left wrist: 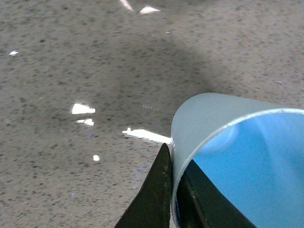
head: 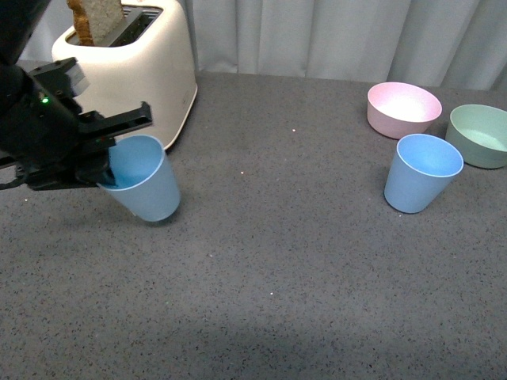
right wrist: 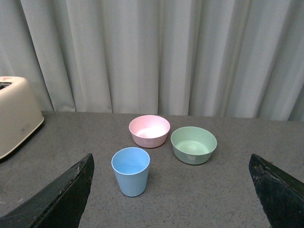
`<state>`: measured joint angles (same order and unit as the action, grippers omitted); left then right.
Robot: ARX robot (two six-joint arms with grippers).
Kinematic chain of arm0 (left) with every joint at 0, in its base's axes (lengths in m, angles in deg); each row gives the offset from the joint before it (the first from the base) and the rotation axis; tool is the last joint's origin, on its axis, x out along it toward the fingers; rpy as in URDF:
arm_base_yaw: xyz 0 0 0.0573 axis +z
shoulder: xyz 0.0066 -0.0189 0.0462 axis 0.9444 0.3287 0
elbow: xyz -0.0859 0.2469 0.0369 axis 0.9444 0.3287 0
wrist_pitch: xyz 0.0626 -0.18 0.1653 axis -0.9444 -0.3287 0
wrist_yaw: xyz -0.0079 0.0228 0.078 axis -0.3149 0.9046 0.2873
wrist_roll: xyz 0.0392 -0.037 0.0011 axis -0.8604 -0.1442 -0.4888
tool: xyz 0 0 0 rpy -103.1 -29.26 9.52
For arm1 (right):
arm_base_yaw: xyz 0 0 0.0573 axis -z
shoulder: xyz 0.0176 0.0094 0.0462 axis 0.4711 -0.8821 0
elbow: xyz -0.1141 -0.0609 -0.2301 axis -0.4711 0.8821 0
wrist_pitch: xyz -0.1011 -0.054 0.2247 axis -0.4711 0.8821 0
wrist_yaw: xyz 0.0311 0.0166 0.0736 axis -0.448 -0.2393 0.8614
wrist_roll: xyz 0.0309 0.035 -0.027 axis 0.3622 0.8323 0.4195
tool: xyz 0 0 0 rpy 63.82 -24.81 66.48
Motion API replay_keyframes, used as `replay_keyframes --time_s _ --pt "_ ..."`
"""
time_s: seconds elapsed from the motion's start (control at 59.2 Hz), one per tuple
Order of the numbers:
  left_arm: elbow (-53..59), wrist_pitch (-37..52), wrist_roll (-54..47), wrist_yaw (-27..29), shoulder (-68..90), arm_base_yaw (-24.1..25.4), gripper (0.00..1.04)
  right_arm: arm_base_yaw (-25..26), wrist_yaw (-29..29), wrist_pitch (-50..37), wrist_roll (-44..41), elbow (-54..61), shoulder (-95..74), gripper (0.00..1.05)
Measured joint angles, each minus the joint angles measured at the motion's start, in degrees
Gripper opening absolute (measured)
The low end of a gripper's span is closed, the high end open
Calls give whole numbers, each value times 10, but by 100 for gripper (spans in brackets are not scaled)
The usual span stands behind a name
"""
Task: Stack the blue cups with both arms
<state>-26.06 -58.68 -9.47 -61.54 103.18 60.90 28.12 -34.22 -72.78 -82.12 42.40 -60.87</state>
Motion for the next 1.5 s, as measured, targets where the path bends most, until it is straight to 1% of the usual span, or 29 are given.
replay_keyframes --time_s 0.101,0.118,0.287,0.591,0.76,0.963,0.997,1.014,1.047,1.098,1.132,1.182,1.267,1.351,1.436,1.503 --pt "-24 -6 4 13 8 -37 4 0 0 0 0 0 0 95" --pt "-62 -13 16 31 35 -82 4 0 0 0 0 0 0 95" --pt "-114 -43 35 45 83 -122 4 0 0 0 0 0 0 95" --pt "-195 -78 59 53 130 -165 4 0 0 0 0 0 0 95" --pt "-225 -90 61 57 147 -175 4 0 0 0 0 0 0 95" --pt "-235 -98 61 68 156 -177 4 0 0 0 0 0 0 95" --pt "-235 -98 62 69 156 -177 6 0 0 0 0 0 0 95" --pt "-235 -98 62 71 156 -177 10 0 0 0 0 0 0 95" --pt "-235 -98 62 72 156 -177 13 0 0 0 0 0 0 95" --pt "-235 -97 63 72 156 -177 22 0 0 0 0 0 0 95" --pt "-235 -96 63 72 156 -177 26 0 0 0 0 0 0 95" --pt "-235 -94 64 72 156 -176 35 0 0 0 0 0 0 95" --pt "-233 -87 64 72 153 -176 46 0 0 0 0 0 0 95" --pt "-222 -72 62 76 139 -175 60 0 0 0 0 0 0 95" --pt "-216 -71 62 76 127 -175 71 0 0 0 0 0 0 95" --pt "-216 -71 62 76 119 -175 81 0 0 0 0 0 0 95"
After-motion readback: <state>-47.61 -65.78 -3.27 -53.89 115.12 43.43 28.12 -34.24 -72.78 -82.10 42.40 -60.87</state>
